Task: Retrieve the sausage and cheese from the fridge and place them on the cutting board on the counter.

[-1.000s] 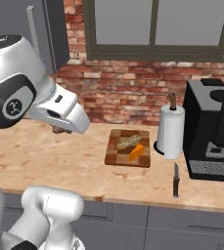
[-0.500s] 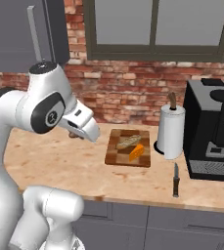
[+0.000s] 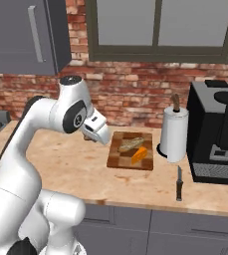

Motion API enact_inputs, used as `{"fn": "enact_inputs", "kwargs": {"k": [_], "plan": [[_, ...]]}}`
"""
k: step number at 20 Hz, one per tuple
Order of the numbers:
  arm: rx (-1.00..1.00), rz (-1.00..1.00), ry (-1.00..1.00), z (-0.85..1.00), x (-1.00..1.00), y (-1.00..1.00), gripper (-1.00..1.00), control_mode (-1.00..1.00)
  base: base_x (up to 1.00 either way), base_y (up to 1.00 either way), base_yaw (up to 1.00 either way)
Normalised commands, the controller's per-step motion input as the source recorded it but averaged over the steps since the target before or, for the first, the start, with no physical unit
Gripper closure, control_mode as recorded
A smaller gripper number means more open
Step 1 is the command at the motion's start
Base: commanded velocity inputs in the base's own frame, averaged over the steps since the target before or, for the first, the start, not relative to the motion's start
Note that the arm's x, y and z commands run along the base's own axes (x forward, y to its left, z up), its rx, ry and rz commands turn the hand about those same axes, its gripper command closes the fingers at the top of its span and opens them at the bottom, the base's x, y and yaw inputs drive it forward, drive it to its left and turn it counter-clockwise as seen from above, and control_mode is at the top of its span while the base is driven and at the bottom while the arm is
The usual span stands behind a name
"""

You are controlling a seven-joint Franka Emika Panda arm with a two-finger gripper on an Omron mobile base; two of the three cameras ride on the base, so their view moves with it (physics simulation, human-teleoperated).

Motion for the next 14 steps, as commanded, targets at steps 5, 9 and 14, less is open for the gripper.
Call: {"fn": "enact_inputs", "kwargs": {"k": [5,9,14], "plan": [[0.0,-0.18,0.23,-0.28,0.72,-0.11,1.0,-1.0,0.0,0.0,0.0],[0.0,-0.11,0.17,-0.46,0.92,-0.5,1.0,-1.0,0.0,0.0,0.0],[0.03,-0.05,0.13,-0.44,0.99,-0.58,1.0,-1.0,0.0,0.0,0.0]]}}
